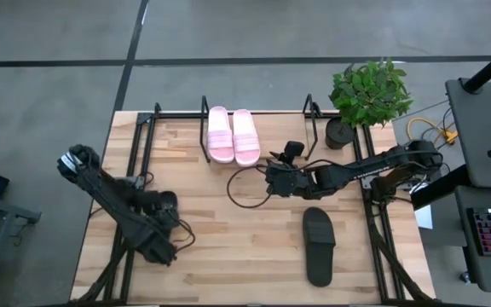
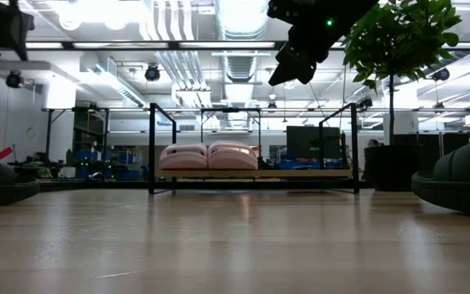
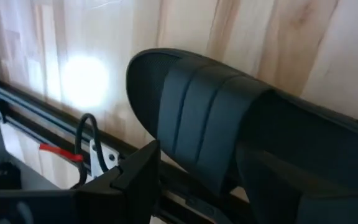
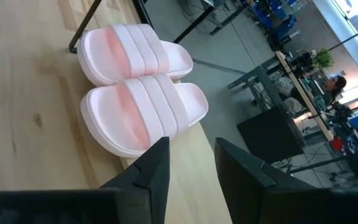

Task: Pick and place slides into the shelf
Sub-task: Put the left black slides on the shelf

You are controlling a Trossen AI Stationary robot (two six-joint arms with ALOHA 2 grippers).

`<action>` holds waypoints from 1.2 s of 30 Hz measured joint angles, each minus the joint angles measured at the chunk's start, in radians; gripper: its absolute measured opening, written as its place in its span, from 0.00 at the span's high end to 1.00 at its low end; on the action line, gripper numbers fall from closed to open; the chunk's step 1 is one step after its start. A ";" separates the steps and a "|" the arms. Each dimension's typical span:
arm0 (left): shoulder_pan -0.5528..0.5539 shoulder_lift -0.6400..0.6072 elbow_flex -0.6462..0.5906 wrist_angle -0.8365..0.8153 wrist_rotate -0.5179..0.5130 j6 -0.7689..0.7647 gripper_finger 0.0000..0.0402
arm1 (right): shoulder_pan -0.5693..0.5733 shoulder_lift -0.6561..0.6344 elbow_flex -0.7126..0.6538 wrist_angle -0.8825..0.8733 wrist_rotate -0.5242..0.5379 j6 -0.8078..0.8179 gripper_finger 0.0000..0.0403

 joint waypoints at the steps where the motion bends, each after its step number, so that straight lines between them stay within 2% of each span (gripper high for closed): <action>1: -0.008 0.008 0.002 0.004 0.001 -0.007 0.51 | 0.000 0.000 0.000 0.001 0.000 0.000 0.71; 12: -0.044 0.094 -0.033 0.013 -0.001 -0.029 0.51 | 0.000 0.000 0.000 0.000 0.000 0.000 0.72; 18: -0.044 0.121 -0.046 0.010 -0.058 -0.029 0.51 | 0.000 0.000 0.000 -0.001 0.000 -0.002 0.72; 36: -0.043 0.077 -0.193 0.135 -0.065 -0.082 0.53 | 0.000 0.000 0.000 -0.005 0.000 -0.010 0.75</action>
